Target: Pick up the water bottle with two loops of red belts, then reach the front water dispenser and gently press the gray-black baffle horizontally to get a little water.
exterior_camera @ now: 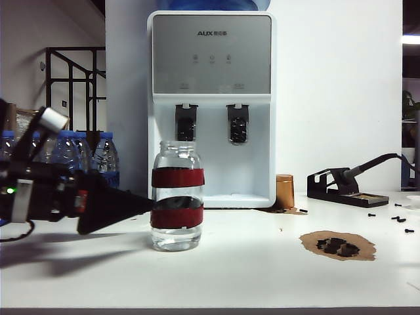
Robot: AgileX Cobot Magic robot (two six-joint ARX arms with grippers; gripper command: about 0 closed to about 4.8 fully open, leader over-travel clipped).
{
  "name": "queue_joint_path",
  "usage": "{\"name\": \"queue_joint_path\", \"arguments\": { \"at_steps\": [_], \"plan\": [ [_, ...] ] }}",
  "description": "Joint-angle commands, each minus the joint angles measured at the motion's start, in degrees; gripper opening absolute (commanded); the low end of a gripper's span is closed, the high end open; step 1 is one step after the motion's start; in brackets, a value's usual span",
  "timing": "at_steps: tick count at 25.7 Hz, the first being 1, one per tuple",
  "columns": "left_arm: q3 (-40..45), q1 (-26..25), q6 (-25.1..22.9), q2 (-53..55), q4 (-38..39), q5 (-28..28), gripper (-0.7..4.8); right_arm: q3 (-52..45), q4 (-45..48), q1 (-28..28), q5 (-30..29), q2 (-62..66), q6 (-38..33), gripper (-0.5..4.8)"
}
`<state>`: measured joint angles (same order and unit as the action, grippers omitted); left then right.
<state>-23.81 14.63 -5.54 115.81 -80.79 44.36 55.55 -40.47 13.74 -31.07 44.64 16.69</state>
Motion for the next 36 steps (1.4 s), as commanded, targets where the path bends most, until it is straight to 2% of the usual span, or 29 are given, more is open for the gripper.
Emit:
{"name": "queue_joint_path", "arguments": {
  "at_steps": [1,3,6,7,8,9,11,12,13,14,15,16,19,25,27,29,33,36],
  "plan": [
    [-0.02,-2.93,-0.98,-0.28,-0.74,2.16,4.79,0.15,0.76,0.11,0.07,-0.70,-0.17,4.79],
    [-0.04,-5.77,-2.40,-0.66,-0.81,2.10,4.79,0.15,0.79,0.11,0.09,-1.01,-0.17,4.79],
    [-0.04,-10.19,-3.02,-2.58,-0.87,1.90,1.70,0.15,0.81,0.11,0.85,-1.60,-0.20,4.79],
    [-0.04,-11.21,-3.02,-3.32,-0.87,1.86,0.85,0.15,0.81,0.11,2.03,-1.64,-0.20,4.79],
    [-0.04,-12.20,-2.97,-4.20,-0.87,1.27,0.34,0.15,0.74,0.11,3.37,-1.66,-0.20,4.79],
    [-0.02,-12.96,-2.93,-5.14,-0.87,0.13,0.17,0.15,0.74,0.11,4.70,-1.68,-0.22,4.79],
    [-0.02,-14.21,-2.49,-7.58,-0.85,-5.38,0.17,0.15,0.76,0.11,6.80,-2.23,-0.20,4.79],
    [-0.02,-14.21,-1.57,-10.14,-0.87,-13.99,-0.03,0.15,1.20,0.11,9.33,-2.97,-0.22,4.79],
    [-0.02,-14.10,-0.66,-12.87,-0.87,-22.93,-0.04,0.15,2.16,0.11,11.47,-4.02,-0.39,4.17],
    [-0.02,-13.94,-0.17,-14.73,-0.85,-28.28,-0.04,0.15,2.86,0.11,11.93,-4.63,-0.39,3.07],
    [-0.02,-13.94,-0.02,-17.70,-0.85,-35.32,-0.04,0.15,3.91,0.09,12.04,-6.01,-0.37,0.86],
    [0.00,-13.94,-0.04,-19.15,-0.85,-38.93,-0.04,0.15,4.35,0.09,12.26,-6.95,-0.37,0.09],
    [0.28,-14.08,-0.26,-23.52,0.02,-47.60,-0.04,0.13,5.95,0.09,19.56,-10.08,-1.29,-0.04],
    [1.14,-14.10,-0.63,-32.11,8.02,-52.76,-0.04,0.13,7.89,0.07,30.95,-15.67,-2.10,-0.04],
    [1.90,-14.10,0.50,-35.12,10.82,-53.77,-0.04,-0.11,8.48,0.07,31.08,-17.70,-2.10,-0.04],
    [3.15,-14.10,2.23,-40.61,20.48,-55.34,-0.04,-3.26,10.08,0.09,31.08,-22.03,-2.12,-0.04],
    [4.87,-14.14,2.97,-45.97,31.23,-55.74,-0.04,-9.60,10.21,0.09,29.40,-28.37,-2.99,-0.04],
    [5.92,-14.14,2.97,-48.26,35.12,-55.82,-0.04,-16.20,13.25,0.09,26.80,-34.77,-5.62,-0.04]
  ]
}}
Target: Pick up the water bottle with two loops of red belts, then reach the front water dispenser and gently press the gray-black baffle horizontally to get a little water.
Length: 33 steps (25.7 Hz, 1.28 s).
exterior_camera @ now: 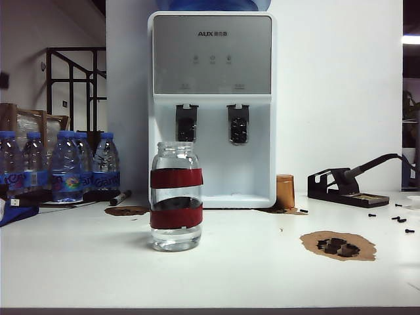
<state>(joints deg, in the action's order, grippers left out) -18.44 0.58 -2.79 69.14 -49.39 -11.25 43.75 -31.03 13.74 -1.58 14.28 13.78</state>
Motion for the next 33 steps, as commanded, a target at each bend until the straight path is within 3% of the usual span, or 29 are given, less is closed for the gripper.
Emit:
{"name": "queue_joint_path", "arguments": {
  "at_steps": [1,4,8,14,17,24,28,33],
  "plan": [
    [1.01,-0.11,0.20,-2.80,5.77,-1.42,-0.04,-8.90,7.72,0.09,-3.67,-8.59,-4.33,-0.04],
    [1.81,-1.70,0.24,-7.56,12.59,-0.96,-0.04,-17.46,11.78,0.04,-4.70,-14.08,-7.21,-0.04],
    [4.87,-1.84,0.22,-15.74,14.23,-0.55,-0.04,-21.90,15.98,0.04,-7.91,-13.84,-10.45,-0.04],
    [12.50,-1.81,0.22,-33.77,16.20,3.74,-0.04,-31.04,26.34,0.07,-5.90,-14.10,-11.69,-0.04],
    [14.45,-1.75,0.22,-40.94,22.88,5.18,-0.04,-35.78,30.67,0.07,-5.92,-14.12,-16.09,-0.04],
    [14.56,-0.39,0.22,-51.30,35.26,7.80,-0.04,-41.81,33.81,0.07,-2.29,-14.14,-17.55,-0.04],
    [18.29,1.05,0.13,-56.74,36.52,7.76,-0.04,-43.98,33.09,0.07,-2.16,-14.14,-19.26,-0.03],
    [18.16,1.18,0.15,-65.26,48.68,7.67,-0.04,-43.98,33.51,0.07,0.20,-14.14,-19.39,-0.03]
  ]
}}
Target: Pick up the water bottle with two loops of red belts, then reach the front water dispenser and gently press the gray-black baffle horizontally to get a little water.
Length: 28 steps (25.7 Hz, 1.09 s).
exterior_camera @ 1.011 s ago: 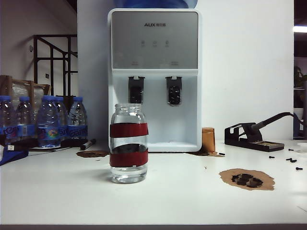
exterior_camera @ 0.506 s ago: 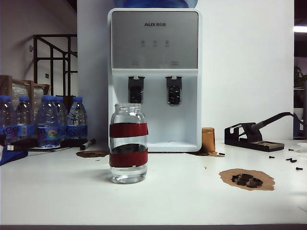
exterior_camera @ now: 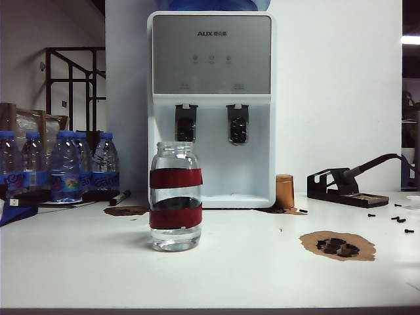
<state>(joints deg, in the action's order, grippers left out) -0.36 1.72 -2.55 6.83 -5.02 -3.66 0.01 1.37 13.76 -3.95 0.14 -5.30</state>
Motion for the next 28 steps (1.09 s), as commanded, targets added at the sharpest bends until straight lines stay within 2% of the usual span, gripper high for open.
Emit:
{"name": "queue_joint_path", "arguments": {
  "at_steps": [1,7,17,19,28],
  "plan": [
    [0.09,0.04,-0.09,-4.17,5.51,0.13,-0.04,-0.24,1.01,0.04,2.51,0.00,-0.28,-0.03],
    [0.09,0.31,-0.09,-6.82,14.27,0.22,-0.04,-0.24,0.50,0.09,0.92,0.00,-0.70,-0.01],
    [0.07,0.31,-0.11,-6.82,13.99,0.22,-0.04,-0.24,-3.02,0.09,0.96,0.00,-0.70,-0.01],
    [0.07,0.28,-2.43,-6.82,13.99,-0.07,-0.04,-0.24,-2.97,0.09,0.96,0.00,-0.70,-0.01],
    [0.07,0.28,-2.62,-6.82,13.97,0.17,-0.04,-0.24,-2.97,0.09,0.96,0.00,-0.70,-0.01]
  ]
}}
